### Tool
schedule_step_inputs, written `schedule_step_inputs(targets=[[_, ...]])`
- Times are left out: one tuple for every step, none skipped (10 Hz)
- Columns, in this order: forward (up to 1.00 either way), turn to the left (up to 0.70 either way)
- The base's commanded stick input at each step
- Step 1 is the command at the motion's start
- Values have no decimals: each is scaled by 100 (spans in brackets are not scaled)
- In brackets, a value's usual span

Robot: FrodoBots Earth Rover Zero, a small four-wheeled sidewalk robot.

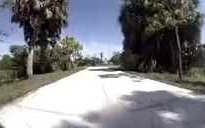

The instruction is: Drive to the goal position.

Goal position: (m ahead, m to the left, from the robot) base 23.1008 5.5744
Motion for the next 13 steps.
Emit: schedule_step_inputs(targets=[[85, 0], [85, 0], [85, 0], [85, 0], [85, 0], [85, 0], [85, 0], [85, 0], [85, 0], [85, 0], [85, 0], [85, 0], [85, 0]])
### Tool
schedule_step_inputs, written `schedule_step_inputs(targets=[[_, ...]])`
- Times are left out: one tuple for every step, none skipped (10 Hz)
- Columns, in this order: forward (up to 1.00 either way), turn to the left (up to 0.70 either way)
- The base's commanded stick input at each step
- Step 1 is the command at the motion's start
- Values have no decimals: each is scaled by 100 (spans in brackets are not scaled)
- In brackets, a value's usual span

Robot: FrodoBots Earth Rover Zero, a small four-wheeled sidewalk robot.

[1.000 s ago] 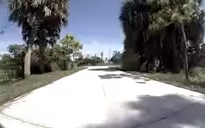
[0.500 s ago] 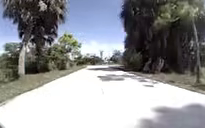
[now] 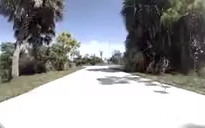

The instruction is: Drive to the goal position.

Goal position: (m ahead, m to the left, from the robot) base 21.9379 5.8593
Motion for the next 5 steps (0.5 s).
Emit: schedule_step_inputs(targets=[[85, 0], [85, 0], [85, 0], [85, 0], [85, 0]])
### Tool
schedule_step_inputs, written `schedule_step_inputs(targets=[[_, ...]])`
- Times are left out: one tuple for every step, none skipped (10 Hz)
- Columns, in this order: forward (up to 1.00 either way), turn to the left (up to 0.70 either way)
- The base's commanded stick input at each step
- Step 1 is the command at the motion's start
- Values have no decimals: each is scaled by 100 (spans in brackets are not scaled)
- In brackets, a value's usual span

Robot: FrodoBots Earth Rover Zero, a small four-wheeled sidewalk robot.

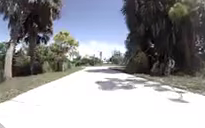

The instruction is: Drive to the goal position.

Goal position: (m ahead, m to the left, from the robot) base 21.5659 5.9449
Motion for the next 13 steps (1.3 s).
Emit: schedule_step_inputs(targets=[[85, 0], [85, 0], [85, 0], [85, 0], [85, 0], [85, 0], [85, 0], [85, 0], [85, 0], [85, 0], [85, 0], [85, 0], [85, 0]])
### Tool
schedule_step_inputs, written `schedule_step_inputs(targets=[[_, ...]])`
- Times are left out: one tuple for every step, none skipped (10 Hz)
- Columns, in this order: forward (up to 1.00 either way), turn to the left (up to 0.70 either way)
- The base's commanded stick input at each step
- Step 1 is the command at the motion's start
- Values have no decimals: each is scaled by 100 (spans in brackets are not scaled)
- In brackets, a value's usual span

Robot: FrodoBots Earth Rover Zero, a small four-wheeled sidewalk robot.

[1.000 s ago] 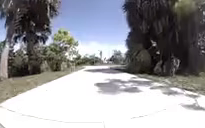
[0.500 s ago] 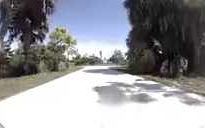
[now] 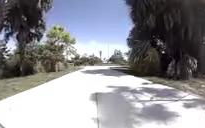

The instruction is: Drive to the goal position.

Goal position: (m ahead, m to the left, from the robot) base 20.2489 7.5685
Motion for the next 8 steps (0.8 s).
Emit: schedule_step_inputs(targets=[[85, 0], [85, 0], [85, 0], [85, 0], [85, 0], [85, 0], [85, 0], [85, 0]])
